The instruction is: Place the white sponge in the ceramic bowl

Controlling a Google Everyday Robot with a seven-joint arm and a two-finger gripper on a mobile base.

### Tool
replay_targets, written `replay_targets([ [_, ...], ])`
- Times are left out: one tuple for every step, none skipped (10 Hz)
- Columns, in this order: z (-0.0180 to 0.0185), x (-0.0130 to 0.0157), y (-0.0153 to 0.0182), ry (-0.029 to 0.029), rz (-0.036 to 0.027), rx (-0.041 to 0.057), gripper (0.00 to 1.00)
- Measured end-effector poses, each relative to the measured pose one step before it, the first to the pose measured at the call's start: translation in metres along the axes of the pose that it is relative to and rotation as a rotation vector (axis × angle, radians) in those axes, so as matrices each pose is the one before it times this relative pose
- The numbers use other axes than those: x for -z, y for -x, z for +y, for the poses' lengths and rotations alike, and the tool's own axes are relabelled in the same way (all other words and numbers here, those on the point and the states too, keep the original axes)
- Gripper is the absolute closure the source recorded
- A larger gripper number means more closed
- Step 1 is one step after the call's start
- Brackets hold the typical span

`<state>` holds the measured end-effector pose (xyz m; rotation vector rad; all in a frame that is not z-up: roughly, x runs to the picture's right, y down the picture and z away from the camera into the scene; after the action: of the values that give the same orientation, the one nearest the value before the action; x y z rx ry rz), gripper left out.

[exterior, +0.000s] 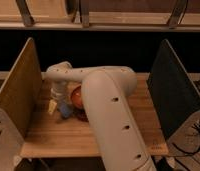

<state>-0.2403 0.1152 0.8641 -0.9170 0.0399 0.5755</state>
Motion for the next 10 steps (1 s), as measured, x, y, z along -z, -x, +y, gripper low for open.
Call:
replay_targets([
  [0.00306, -0.00315, 0.00038, 0.00743, 0.00325, 0.00881, 0.20],
  [0.00218, -0.00337, 0.00029, 0.00740, 0.00557, 0.00460, 0.20],
  [0.00274, -0.00363, -0.00092, 0.00611, 0.01645, 0.00209, 0.20],
  [-0.00151, -0.00203, -0.00216, -0.00445, 0.01645, -0.01100, 0.20],
  [-0.00293, -0.00052, -0.00201, -0.00992, 0.01334, -0.01571, 0.20],
  [-0.00746, 0.00331, -0.00333, -0.03290, 0.01950, -0.02896, 0.20],
  [-0.00511, 0.00410, -0.00187, -0.03070, 0.01326, -0.01870, 0.20],
  [-0.00533, 0.00589, -0.00170, -0.04011, 0.01679, -0.02292, 0.20],
  [-0.00345, 0.00233, -0.00173, -0.02857, 0.01789, -0.01833, 0.20],
  [-0.00128, -0.00042, 0.00009, -0.01516, 0.01753, -0.01402, 0.20],
])
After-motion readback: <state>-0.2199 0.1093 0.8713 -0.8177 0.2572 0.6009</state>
